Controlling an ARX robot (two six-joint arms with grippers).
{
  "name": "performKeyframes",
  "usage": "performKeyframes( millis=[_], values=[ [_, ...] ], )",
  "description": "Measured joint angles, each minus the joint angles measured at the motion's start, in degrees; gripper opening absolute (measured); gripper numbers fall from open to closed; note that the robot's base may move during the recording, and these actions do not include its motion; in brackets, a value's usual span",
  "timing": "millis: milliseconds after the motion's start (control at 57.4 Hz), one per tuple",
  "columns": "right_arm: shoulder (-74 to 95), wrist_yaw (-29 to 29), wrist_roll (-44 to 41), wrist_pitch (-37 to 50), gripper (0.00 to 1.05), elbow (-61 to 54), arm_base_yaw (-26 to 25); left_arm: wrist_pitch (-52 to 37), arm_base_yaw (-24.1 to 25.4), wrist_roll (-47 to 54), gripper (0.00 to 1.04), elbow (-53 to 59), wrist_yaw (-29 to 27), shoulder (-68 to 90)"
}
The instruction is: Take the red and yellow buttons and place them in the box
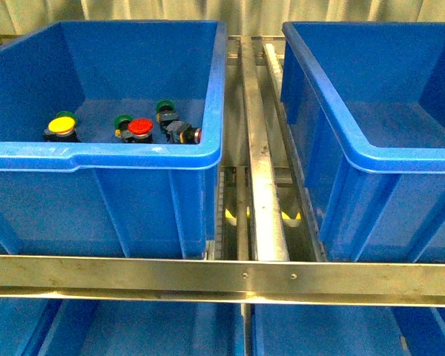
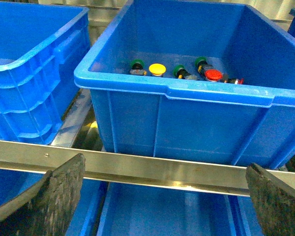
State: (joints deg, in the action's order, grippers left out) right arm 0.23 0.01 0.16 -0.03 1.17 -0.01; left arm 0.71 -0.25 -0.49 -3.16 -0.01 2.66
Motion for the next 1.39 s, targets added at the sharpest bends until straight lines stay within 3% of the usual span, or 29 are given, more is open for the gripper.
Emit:
performKeyframes(
  millis=[1186, 1290, 1395],
  values=[
    [0.0, 0.0, 0.0, 0.0, 0.99, 0.0, 0.0, 0.1, 0.0, -0.1, 0.97, 0.0, 0.0, 0.0],
    [0.0, 0.0, 0.0, 0.0, 0.99, 0.0, 0.0, 8.6, 1.0, -12.8, 0.97, -3.1, 2.5, 5.2],
    [0.0, 0.0, 0.0, 0.0, 0.99, 0.0, 0.0, 5.9, 1.4, -21.0, 0.97, -4.5, 2.7, 10.7]
  ],
)
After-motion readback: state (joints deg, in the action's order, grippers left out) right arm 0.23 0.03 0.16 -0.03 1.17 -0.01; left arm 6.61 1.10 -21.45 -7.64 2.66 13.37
